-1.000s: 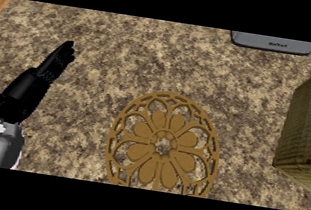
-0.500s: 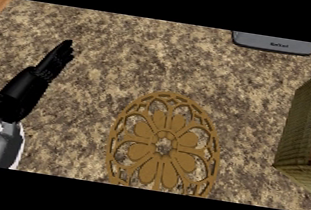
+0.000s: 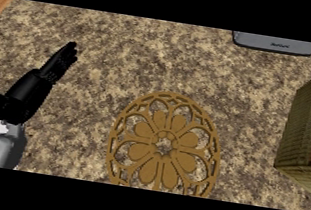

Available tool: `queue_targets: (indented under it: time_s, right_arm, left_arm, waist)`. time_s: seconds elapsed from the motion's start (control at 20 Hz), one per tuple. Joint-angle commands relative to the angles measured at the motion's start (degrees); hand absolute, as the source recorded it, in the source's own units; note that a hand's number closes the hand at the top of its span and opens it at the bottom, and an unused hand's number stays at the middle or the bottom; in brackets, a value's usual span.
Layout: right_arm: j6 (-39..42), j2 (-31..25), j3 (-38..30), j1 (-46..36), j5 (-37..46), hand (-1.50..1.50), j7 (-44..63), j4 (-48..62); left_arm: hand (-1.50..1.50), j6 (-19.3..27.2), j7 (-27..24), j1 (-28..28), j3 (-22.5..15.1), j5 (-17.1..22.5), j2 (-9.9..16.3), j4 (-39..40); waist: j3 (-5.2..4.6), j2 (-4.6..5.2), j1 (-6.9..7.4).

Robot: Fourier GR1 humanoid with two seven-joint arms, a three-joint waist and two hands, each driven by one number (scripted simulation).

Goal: Pick the lemon from the placemat and place it in the basket

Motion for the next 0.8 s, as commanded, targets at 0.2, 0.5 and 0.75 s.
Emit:
queue_targets:
  time_s: [0.2,0.5,0.75]
  right_arm:
    - [-3.3,-4.2,0.8,-0.4,-6.1,-1.5,-3.7,3.6]
    - [-2.0,-7.2,-3.5,-5.3,-14.2,-1.5,2.9,4.0]
    - [1.4,-9.1,-11.7,-1.2,-22.2,-1.5,8.3,3.4]
  left_arm:
    - [0.0,-0.1,1.8,-2.0,0.2,-0.3,-0.4,0.9]
    - [0.0,0.0,-3.7,1.4,-0.3,-1.6,-0.9,2.1]
    - [0.0,-0.4,0.9,-2.4,1.3,-0.1,0.0,2.7]
  waist:
    - [-0.03,-0.07,-0.16]
    - [-0.05,-0.13,-0.18]
    - [-0.04,-0.25,-1.06]
